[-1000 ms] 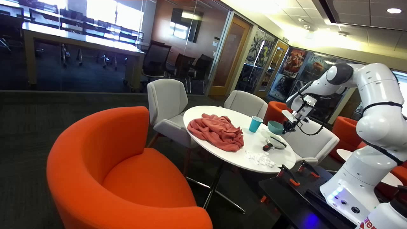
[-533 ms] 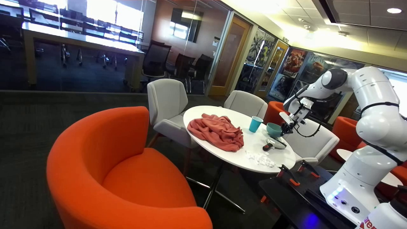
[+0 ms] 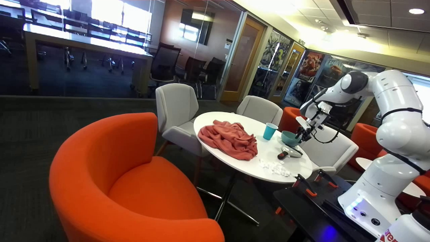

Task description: Move the green bowl to the right

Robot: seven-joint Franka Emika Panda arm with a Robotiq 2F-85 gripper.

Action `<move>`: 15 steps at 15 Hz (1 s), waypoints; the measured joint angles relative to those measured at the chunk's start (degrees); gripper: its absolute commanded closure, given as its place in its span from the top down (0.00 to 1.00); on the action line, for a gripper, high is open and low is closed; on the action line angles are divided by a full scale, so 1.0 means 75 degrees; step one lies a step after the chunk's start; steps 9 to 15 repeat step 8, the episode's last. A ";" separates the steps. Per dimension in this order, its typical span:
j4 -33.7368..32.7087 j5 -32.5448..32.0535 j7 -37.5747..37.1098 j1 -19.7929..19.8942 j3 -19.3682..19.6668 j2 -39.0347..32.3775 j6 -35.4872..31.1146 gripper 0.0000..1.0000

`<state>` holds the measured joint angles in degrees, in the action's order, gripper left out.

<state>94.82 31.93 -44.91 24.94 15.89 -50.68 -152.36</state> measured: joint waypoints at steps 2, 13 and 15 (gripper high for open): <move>0.0217 0.0033 0.0124 0.0041 -0.0007 0.0404 -0.0023 0.96; 0.1288 0.0012 0.0808 0.0335 0.0094 0.2329 0.1414 1.00; 0.1288 0.0012 0.0808 0.0335 0.0094 0.2329 0.1414 1.00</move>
